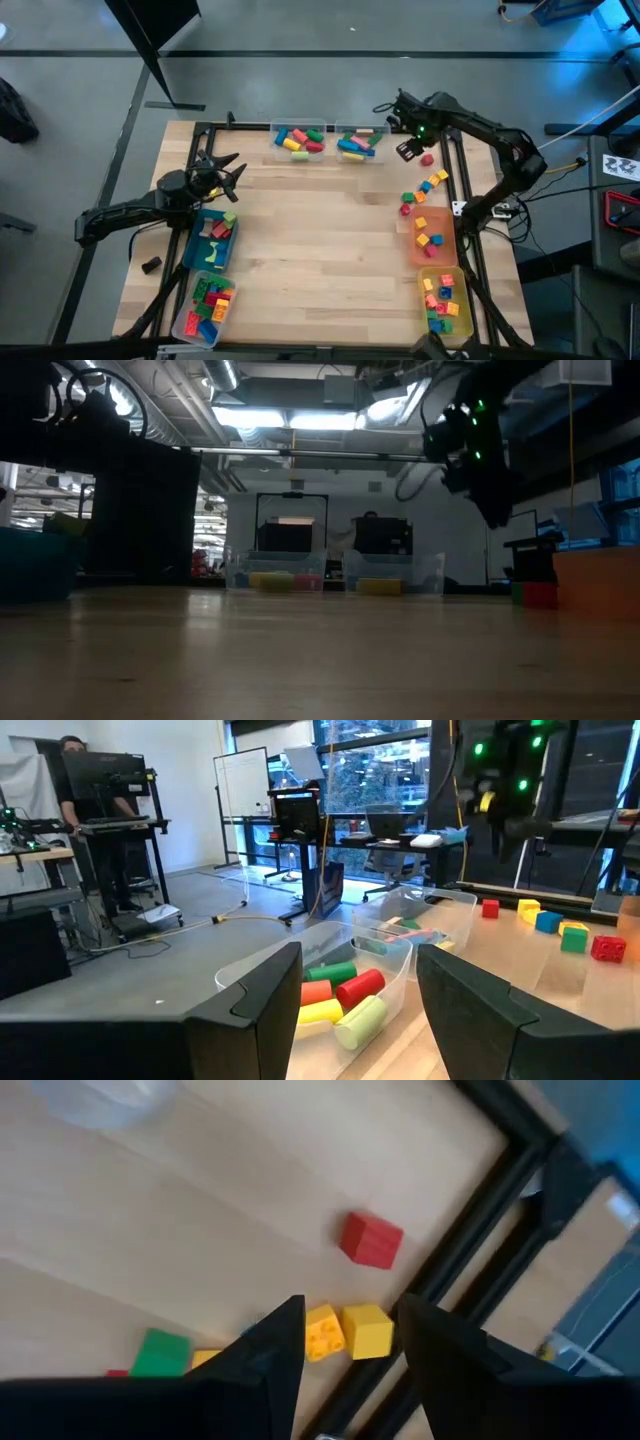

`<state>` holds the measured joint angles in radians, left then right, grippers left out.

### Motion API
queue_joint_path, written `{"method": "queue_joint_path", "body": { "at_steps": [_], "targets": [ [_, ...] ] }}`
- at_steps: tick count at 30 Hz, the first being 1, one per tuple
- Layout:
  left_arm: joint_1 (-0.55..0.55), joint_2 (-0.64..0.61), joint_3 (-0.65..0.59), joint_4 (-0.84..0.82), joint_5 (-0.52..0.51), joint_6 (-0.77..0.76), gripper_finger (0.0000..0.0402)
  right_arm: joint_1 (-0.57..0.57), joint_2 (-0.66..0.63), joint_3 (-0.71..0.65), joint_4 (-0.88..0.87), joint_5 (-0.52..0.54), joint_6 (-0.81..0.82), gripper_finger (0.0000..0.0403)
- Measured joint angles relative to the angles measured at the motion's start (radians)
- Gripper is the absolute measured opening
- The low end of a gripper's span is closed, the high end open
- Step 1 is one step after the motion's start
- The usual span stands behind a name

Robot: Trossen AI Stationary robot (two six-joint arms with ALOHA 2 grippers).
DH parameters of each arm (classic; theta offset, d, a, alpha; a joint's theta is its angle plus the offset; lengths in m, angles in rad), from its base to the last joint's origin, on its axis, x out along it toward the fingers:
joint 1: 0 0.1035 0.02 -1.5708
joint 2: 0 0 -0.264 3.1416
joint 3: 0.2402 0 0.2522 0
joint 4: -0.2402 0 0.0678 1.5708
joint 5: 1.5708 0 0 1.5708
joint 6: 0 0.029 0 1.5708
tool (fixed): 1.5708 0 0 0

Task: Sort blocks by size
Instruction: Put the red block into the orange bin

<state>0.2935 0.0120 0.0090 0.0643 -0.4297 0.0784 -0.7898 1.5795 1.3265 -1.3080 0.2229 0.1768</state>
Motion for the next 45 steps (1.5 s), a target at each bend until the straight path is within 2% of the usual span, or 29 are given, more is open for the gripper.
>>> {"method": "queue_joint_path", "body": {
  "at_steps": [7, 12, 17, 30, 41, 45],
  "targets": [
    [0.000, 0.000, 0.000, 0.000, 0.000, 0.000, 0.0184, -0.083, 0.000, -0.210, 0.216, -0.015, -0.002, 0.0165],
    [0.000, 0.000, 0.000, 0.000, 0.000, 0.000, 0.0184, -0.149, 0.000, -0.284, 0.288, -0.044, 0.005, 0.0165],
    [0.000, 0.000, 0.000, 0.000, 0.000, 0.000, 0.0184, -0.192, 0.000, -0.297, 0.298, -0.051, 0.041, 0.0165],
    [0.000, 0.000, 0.000, 0.000, 0.000, 0.000, 0.0184, -0.192, 0.075, -0.296, 0.329, -0.023, 0.054, 0.0168],
    [0.000, 0.000, 0.000, 0.000, 0.000, 0.000, 0.0184, -0.192, 0.093, -0.296, 0.333, -0.022, 0.051, 0.0226],
    [0.000, 0.000, 0.000, 0.000, 0.000, 0.000, 0.0184, -0.192, 0.093, -0.296, 0.364, -0.005, 0.080, 0.0235]
  ]
}}
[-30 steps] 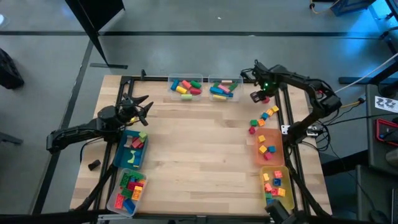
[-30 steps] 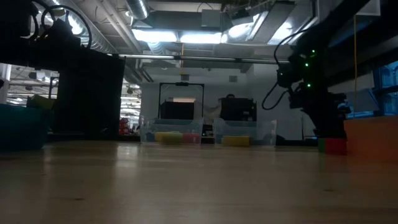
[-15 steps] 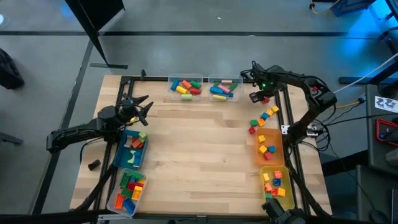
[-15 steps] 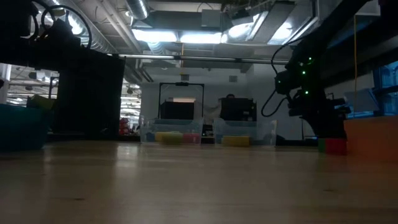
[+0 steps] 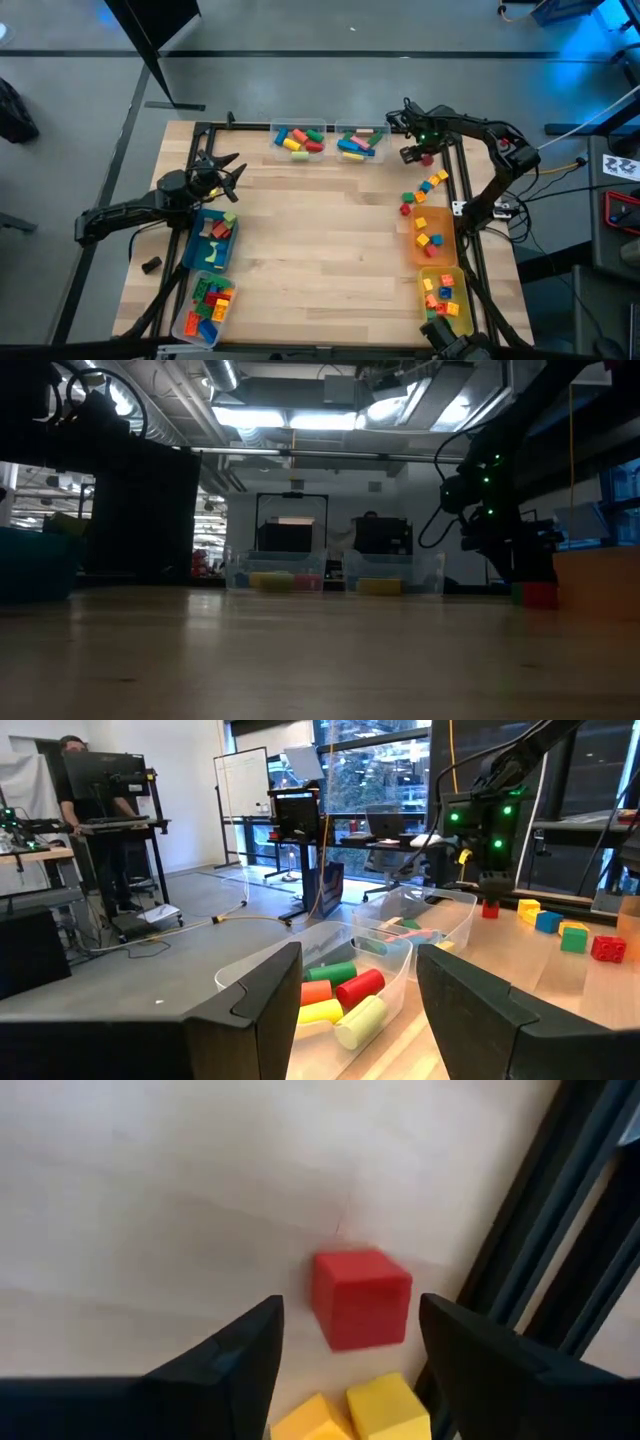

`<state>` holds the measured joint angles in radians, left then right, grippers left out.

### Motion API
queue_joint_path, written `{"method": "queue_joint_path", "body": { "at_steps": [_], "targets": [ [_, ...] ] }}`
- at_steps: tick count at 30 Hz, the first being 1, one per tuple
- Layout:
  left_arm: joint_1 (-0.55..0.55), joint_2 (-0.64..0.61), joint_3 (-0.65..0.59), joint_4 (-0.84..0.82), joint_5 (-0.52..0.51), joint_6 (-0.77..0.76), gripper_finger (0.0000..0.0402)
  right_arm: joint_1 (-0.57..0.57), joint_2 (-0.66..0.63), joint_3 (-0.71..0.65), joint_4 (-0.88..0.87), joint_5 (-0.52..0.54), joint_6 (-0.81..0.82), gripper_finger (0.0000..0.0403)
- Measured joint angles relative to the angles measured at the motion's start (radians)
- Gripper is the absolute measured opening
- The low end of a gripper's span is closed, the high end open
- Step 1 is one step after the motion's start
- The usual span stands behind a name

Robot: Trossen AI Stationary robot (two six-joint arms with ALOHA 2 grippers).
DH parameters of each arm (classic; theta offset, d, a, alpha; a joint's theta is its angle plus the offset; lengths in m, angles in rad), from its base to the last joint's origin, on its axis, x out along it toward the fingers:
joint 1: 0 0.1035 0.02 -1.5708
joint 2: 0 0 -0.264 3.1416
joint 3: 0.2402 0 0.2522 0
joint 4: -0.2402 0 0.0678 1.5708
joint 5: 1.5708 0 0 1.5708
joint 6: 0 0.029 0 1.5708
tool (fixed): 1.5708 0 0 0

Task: Sort blocks by size
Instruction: Put the red block into the orange bin

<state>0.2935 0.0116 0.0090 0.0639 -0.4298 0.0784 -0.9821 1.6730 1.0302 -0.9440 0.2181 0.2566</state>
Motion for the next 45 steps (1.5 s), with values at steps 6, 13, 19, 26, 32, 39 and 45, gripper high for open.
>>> {"method": "queue_joint_path", "body": {
  "at_steps": [6, 13, 19, 26, 32, 39, 45],
  "targets": [
    [0.000, 0.000, 0.000, 0.000, 0.000, 0.000, 0.0184, 0.000, 0.025, 0.000, 0.009, 0.038, 0.008, 0.0236],
    [0.000, 0.000, 0.000, 0.000, 0.000, 0.000, 0.0184, 0.000, 0.078, 0.000, -0.002, 0.010, 0.008, 0.0236],
    [0.000, 0.000, 0.000, 0.000, 0.000, 0.000, 0.0184, 0.000, 0.080, 0.000, -0.005, -0.001, 0.003, 0.0224],
    [0.000, 0.000, 0.000, 0.000, 0.000, 0.000, 0.0184, 0.000, 0.078, 0.002, -0.008, -0.001, 0.001, 0.0134],
    [0.000, 0.000, 0.000, 0.000, 0.000, 0.000, 0.0184, 0.000, 0.079, 0.010, -0.031, -0.020, 0.001, 0.0134],
    [0.000, 0.000, 0.000, 0.000, 0.000, 0.000, 0.0184, 0.000, 0.080, 0.064, -0.176, -0.139, 0.001, 0.0152],
    [0.000, 0.000, 0.000, 0.000, 0.000, 0.000, 0.0184, 0.000, 0.080, 0.112, -0.329, -0.167, 0.001, 0.0147]
  ]
}}
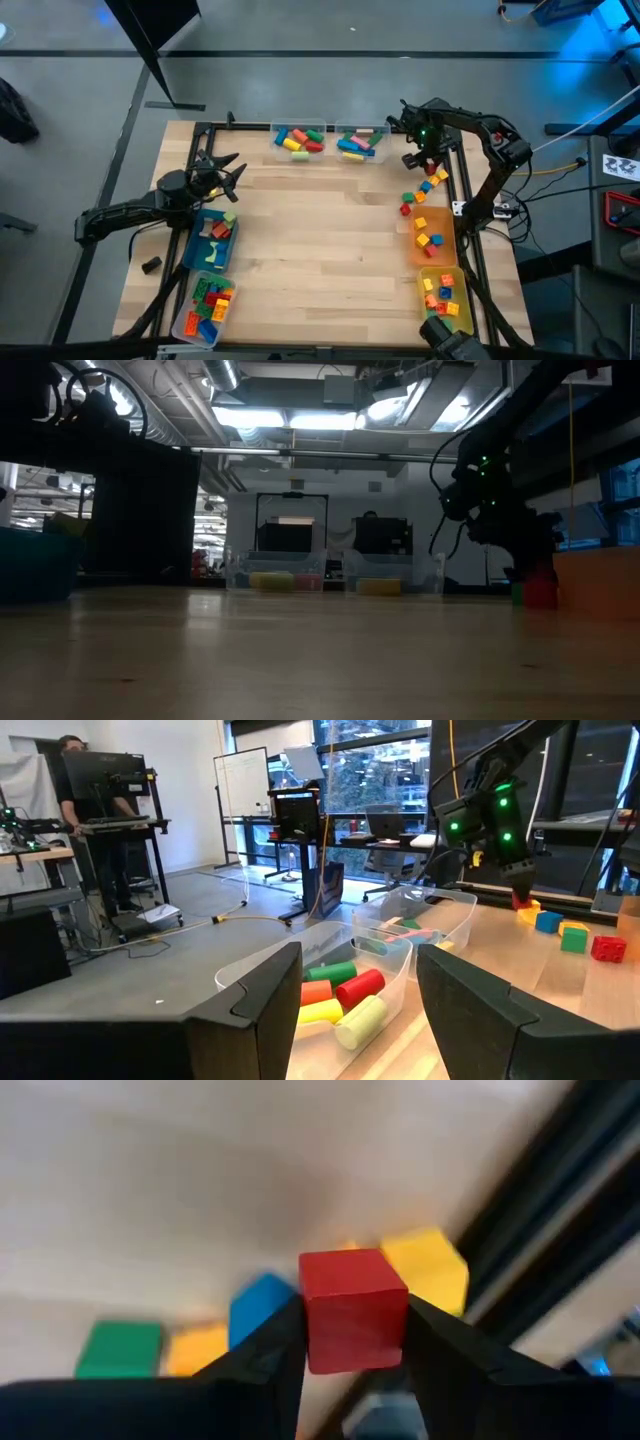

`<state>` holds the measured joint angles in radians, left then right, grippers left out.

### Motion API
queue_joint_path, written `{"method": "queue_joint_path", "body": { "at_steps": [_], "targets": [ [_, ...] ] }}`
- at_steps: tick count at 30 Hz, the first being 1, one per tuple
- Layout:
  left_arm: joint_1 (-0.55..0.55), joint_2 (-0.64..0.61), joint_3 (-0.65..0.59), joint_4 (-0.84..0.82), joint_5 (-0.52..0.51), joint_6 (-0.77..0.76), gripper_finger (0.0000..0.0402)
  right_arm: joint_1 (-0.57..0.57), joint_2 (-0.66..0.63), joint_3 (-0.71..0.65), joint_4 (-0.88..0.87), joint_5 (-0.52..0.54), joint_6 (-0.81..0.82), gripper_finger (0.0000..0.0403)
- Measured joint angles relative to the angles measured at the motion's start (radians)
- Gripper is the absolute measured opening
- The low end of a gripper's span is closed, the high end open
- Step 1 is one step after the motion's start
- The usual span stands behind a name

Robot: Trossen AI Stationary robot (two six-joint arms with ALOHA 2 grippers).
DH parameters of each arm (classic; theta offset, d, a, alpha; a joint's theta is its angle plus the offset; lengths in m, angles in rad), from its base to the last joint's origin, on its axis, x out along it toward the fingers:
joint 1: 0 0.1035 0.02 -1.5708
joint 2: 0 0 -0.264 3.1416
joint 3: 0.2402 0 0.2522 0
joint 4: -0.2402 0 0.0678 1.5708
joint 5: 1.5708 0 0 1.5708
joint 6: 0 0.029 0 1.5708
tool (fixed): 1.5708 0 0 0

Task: Sort blocks by size
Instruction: Put the red block into the orange bin

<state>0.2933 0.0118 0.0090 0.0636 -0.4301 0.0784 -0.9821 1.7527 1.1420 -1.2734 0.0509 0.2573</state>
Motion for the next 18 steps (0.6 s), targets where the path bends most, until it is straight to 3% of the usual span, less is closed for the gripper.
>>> {"method": "queue_joint_path", "body": {
  "at_steps": [6, 13, 18],
  "targets": [
    [0.000, 0.000, 0.000, 0.000, 0.000, 0.000, 0.0184, 0.000, 0.000, 0.044, -0.155, -0.052, 0.013, 0.0137],
    [0.000, 0.000, 0.000, 0.000, 0.000, 0.000, 0.0184, 0.002, 0.000, 0.058, -0.296, -0.294, 0.000, 0.0154],
    [0.000, 0.000, 0.000, 0.000, 0.000, 0.000, 0.0184, 0.046, -0.010, 0.058, -0.298, -0.378, 0.000, 0.0139]
  ]
}}
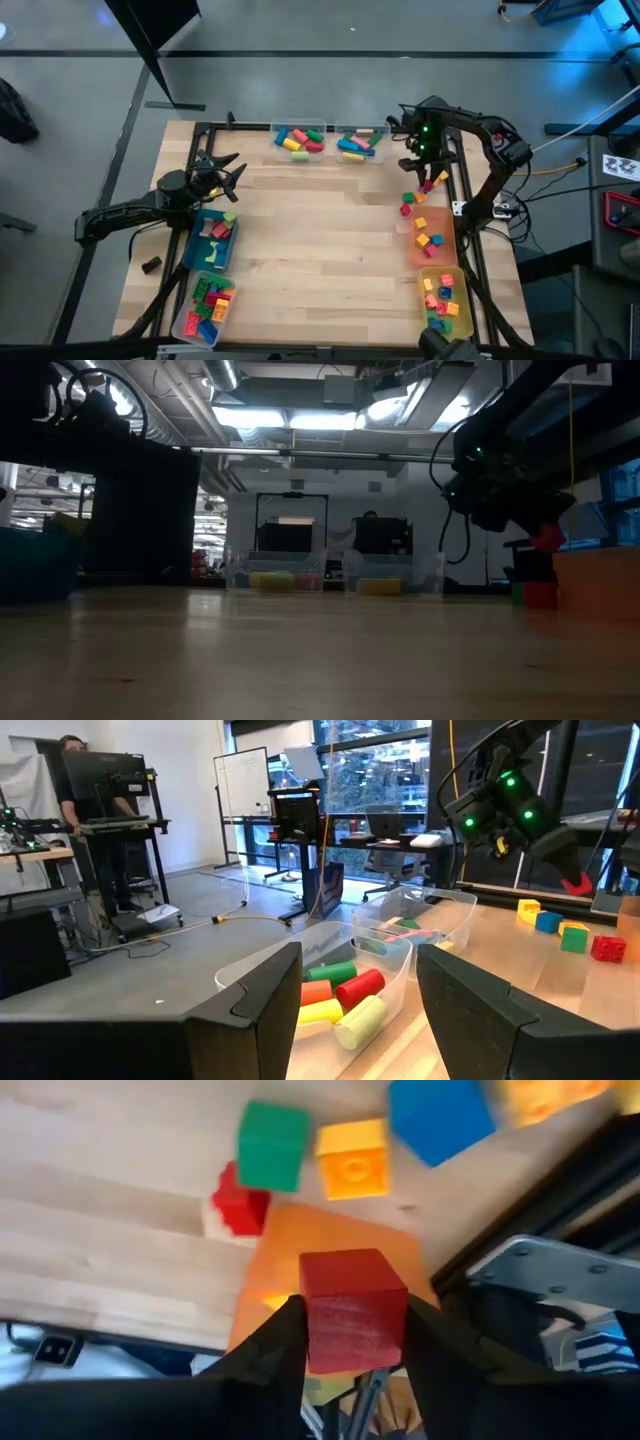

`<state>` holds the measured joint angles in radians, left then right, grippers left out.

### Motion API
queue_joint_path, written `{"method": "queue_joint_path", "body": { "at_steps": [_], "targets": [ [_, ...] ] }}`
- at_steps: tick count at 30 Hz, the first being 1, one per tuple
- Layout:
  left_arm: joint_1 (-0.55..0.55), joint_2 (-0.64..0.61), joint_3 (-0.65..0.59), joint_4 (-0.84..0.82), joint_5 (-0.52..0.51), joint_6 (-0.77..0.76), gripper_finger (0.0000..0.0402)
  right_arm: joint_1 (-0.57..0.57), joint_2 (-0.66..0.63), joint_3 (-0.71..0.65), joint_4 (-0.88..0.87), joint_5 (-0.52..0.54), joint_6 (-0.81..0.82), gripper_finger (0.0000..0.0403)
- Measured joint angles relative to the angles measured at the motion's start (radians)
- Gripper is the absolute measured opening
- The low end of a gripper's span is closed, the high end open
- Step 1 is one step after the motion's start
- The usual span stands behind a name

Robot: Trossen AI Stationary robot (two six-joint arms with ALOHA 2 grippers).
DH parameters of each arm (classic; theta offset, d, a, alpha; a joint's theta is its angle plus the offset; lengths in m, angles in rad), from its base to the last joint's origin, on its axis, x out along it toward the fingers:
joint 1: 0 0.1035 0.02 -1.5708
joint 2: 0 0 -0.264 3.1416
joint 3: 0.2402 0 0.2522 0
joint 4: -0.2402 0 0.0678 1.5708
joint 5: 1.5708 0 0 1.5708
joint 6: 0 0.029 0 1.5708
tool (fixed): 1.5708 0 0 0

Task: Sort blocks by size
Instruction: Put the red block into the orange bin

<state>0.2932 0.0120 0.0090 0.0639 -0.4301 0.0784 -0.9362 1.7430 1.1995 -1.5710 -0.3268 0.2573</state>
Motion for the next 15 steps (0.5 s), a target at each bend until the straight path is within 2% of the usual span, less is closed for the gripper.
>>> {"method": "queue_joint_path", "body": {
  "at_steps": [11, 15],
  "targets": [
    [0.000, 0.000, 0.000, 0.000, 0.000, 0.000, 0.0184, 0.233, -0.050, 0.000, 0.000, -0.064, -0.001, 0.0153],
    [0.000, 0.000, 0.000, 0.000, 0.000, 0.000, 0.0184, 0.331, -0.092, 0.000, 0.000, -0.013, -0.001, 0.0143]
  ]
}}
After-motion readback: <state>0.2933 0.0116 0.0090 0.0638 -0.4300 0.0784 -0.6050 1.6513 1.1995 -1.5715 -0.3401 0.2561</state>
